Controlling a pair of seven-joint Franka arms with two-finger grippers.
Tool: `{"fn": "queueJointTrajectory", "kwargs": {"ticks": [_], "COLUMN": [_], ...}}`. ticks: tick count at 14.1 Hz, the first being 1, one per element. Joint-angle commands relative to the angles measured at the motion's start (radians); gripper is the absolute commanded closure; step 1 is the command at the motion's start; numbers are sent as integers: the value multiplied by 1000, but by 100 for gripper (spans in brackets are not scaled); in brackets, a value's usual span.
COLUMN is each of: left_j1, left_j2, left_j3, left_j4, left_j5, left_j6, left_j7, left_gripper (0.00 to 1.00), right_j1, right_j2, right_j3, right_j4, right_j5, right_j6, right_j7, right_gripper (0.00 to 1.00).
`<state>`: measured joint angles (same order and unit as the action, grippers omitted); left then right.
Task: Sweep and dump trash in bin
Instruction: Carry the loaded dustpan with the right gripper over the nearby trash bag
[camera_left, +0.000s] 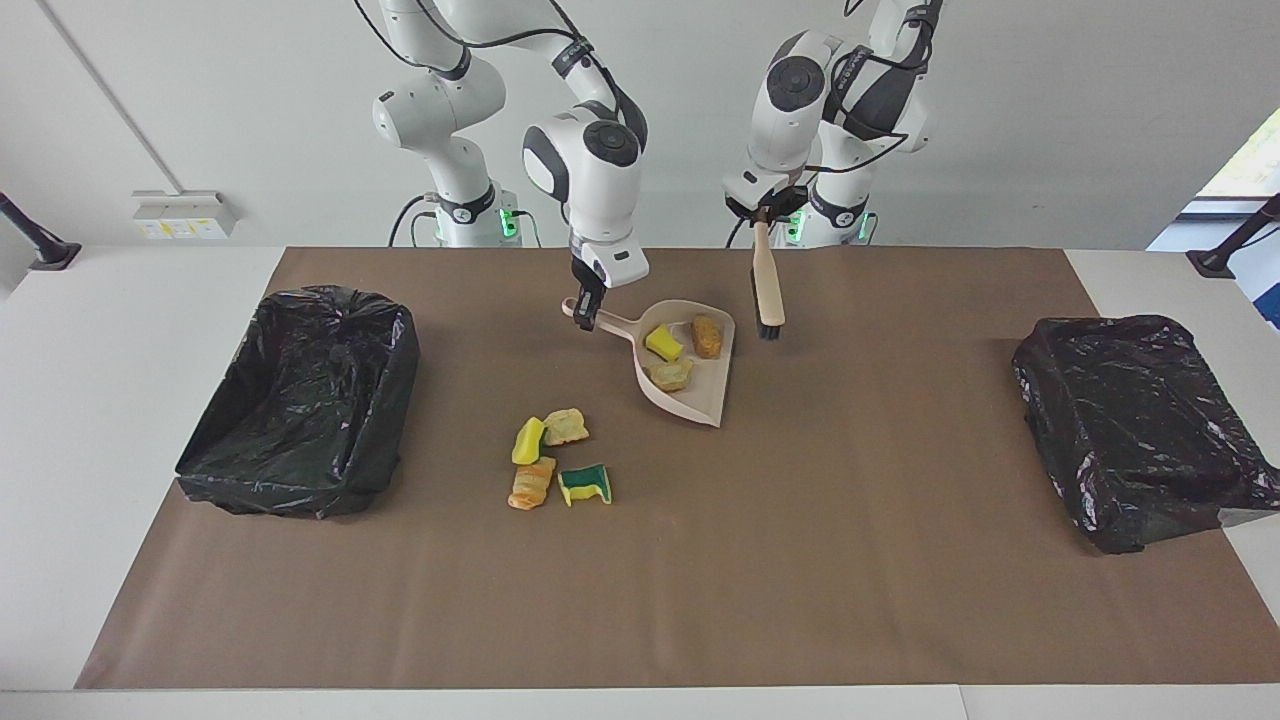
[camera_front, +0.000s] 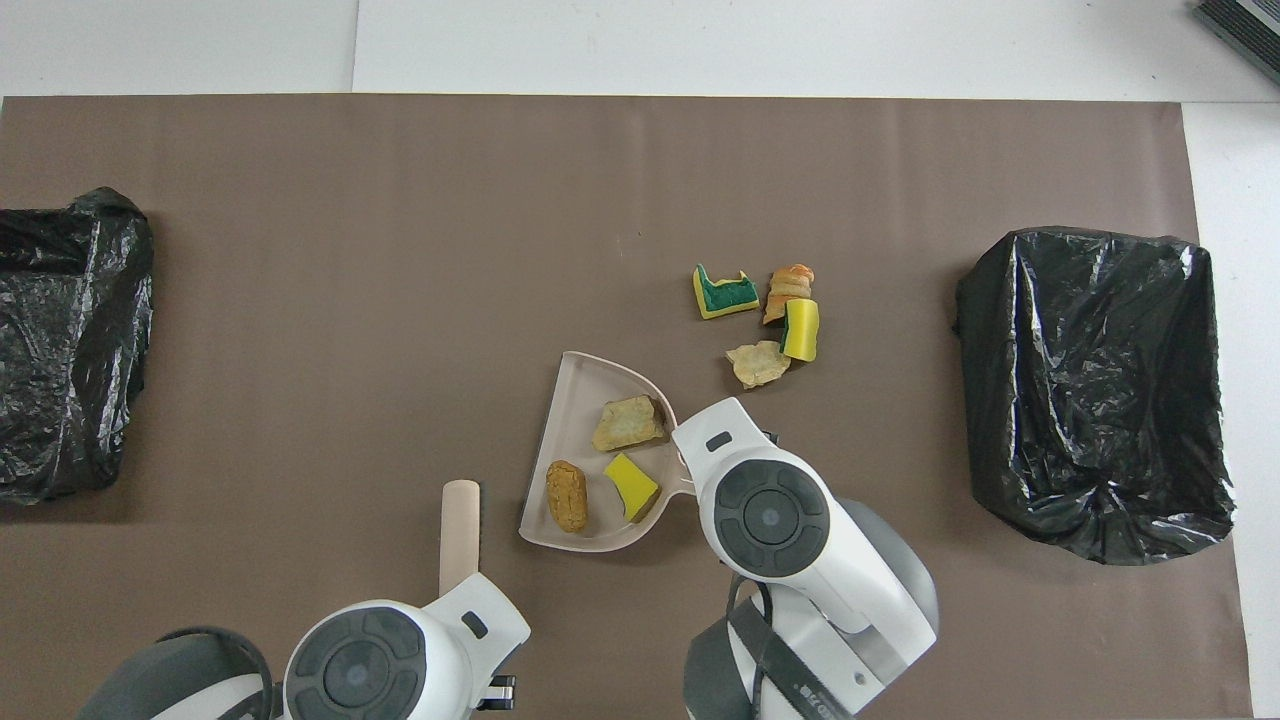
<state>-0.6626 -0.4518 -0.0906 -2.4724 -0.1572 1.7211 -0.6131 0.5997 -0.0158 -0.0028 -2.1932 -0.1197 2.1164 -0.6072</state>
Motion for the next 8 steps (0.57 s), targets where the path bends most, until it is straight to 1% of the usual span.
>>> {"fn": "queueJointTrajectory", "kwargs": {"ticks": [1, 2, 3, 4, 5, 6, 8], "left_j1": [-11, -14, -50, -93, -107, -132, -176], "left_j2": [-53, -50, -48, -44, -21, -6, 37], "left_j3": [-79, -116, -124, -123, -124, -126, -126], "left_j4": [-69, -101, -133, -144, -143, -145, -148], "left_j5": [15, 13, 8, -1, -19, -34, -41], "left_j6": [59, 119, 170, 195, 207, 236, 274], "left_j7": [-95, -144, -183, -198, -214, -220, -250], "left_gripper": [100, 100, 100, 100, 100, 100, 100], "right_j1": [-43, -54, -72, -102, -144, -190, -300], "right_j2": [-65, -75, -85, -104, -125, -139, -159], "right_j3": [4, 4, 0, -3, -5, -6, -16], "right_j4": [10, 24, 41, 59, 78, 102, 157], "right_j5": [8, 8, 11, 12, 14, 20, 81], "right_j6": [-36, -56, -85, -117, -149, -200, -313], "right_j7": [12, 12, 7, -15, -46, -101, -251], "right_gripper": [100, 100, 100, 100, 100, 100, 100]}}
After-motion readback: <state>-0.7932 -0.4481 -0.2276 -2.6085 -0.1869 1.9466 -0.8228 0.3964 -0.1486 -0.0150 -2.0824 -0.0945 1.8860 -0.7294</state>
